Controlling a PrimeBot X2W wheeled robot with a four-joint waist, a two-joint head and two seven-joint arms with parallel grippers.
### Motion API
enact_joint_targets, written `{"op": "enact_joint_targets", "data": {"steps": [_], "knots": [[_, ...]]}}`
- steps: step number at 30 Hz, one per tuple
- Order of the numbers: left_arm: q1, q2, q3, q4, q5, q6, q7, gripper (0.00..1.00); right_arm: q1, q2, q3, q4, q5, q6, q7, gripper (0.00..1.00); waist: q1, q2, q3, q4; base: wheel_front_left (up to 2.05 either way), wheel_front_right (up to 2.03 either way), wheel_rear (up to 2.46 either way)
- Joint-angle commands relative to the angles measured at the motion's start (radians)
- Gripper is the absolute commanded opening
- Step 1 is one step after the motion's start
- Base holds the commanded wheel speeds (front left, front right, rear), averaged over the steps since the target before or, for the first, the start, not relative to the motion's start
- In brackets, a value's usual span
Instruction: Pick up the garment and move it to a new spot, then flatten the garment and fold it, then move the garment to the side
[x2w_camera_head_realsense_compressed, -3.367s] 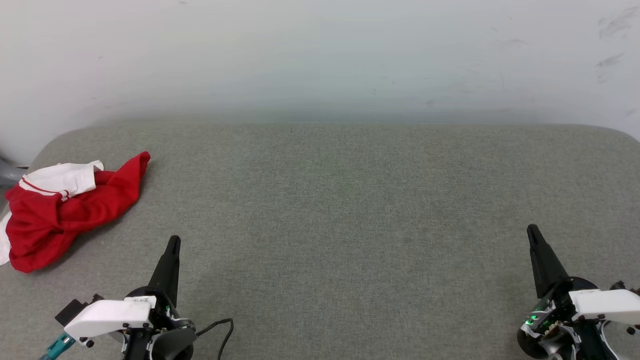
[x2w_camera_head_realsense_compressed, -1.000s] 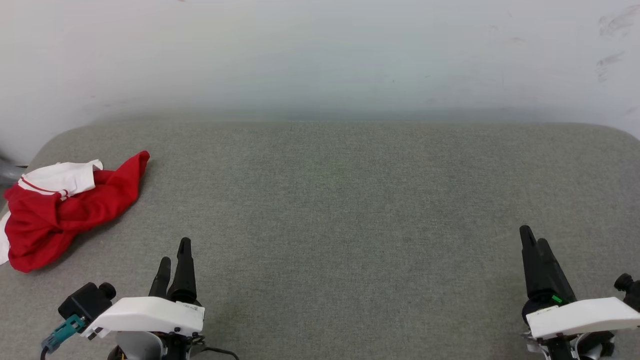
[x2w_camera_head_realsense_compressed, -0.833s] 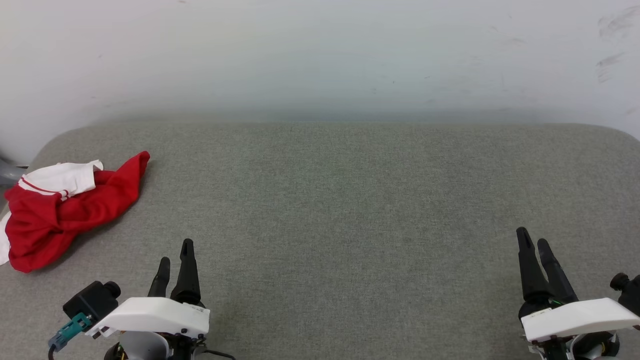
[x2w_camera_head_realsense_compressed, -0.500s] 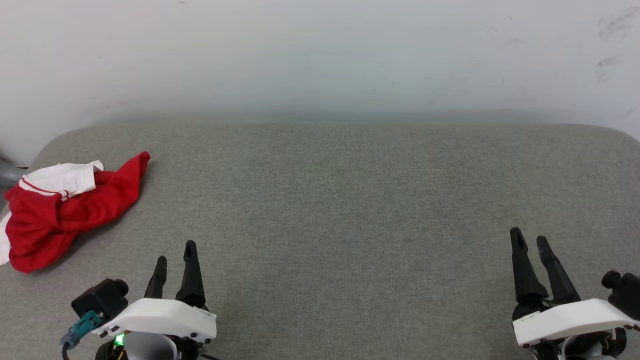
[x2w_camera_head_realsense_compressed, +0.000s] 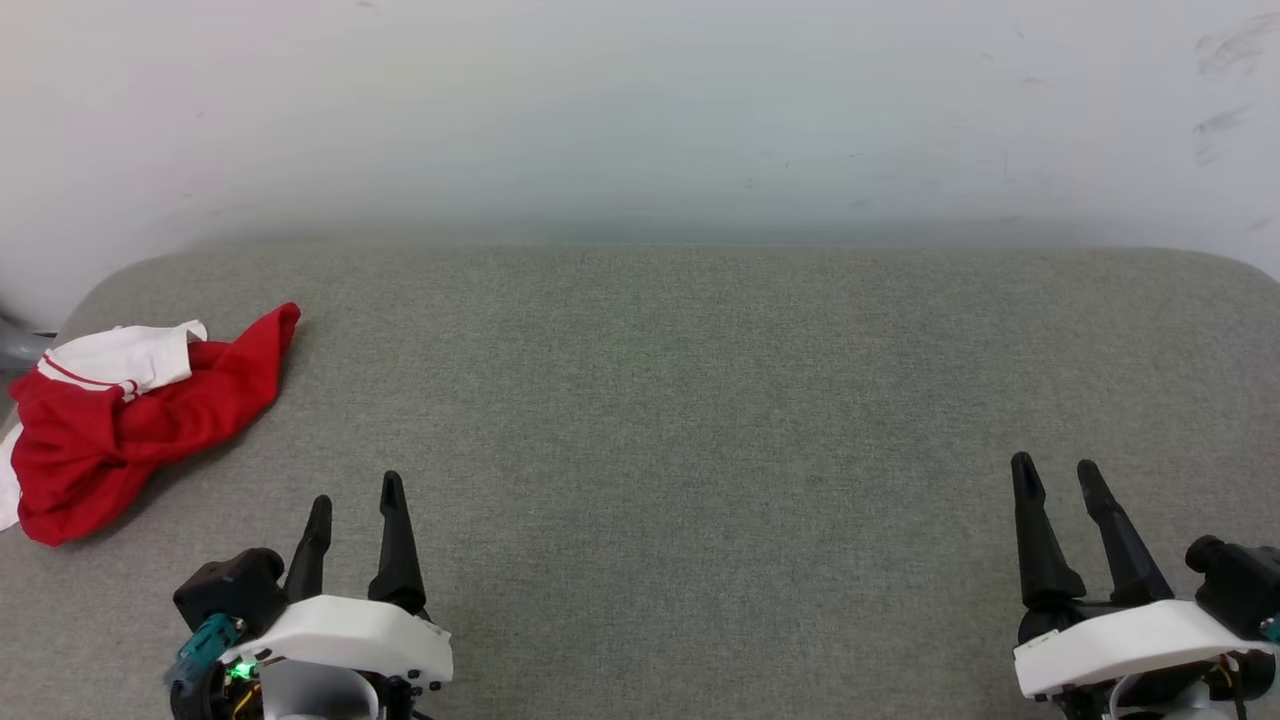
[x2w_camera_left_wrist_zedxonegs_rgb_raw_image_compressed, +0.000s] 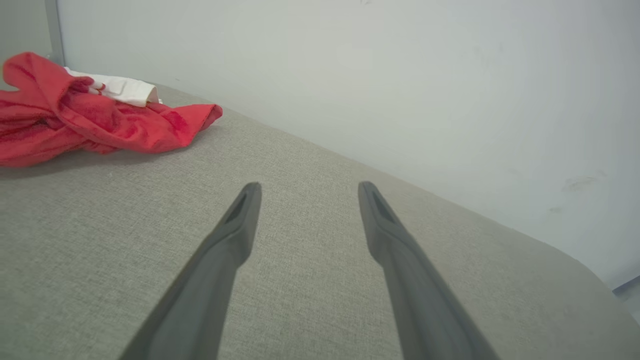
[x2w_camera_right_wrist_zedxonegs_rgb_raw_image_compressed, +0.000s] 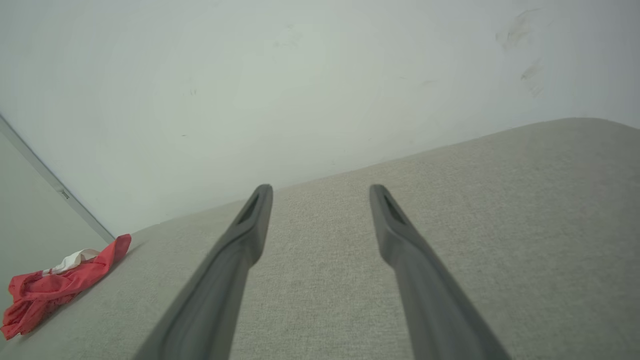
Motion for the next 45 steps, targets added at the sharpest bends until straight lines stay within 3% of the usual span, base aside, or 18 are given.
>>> {"op": "enact_joint_targets", "data": {"steps": [1, 23, 45], "knots": [[0.000, 0.010, -0.003, -0.015, 0.025, 0.007, -0.008, 1.00, 0.002, 0.000, 0.002, -0.016, -0.029, 0.000, -0.009, 1.00, 0.0000, 0.0000, 0.000, 0.000, 0.00, 0.00, 0.00], [0.019, 0.015, -0.049, -0.041, 0.227, 0.030, -0.061, 1.00, 0.024, 0.001, 0.010, -0.036, -0.248, 0.000, -0.062, 1.00, 0.0000, 0.0000, -0.006, -0.003, 0.00, 0.00, 0.00], [0.051, -0.032, -0.003, -0.034, 0.352, -0.077, -0.105, 1.00, 0.050, 0.001, 0.005, -0.028, -0.340, 0.000, -0.106, 1.00, 0.0000, 0.0000, -0.015, -0.005, 0.00, 0.00, 0.00]]}}
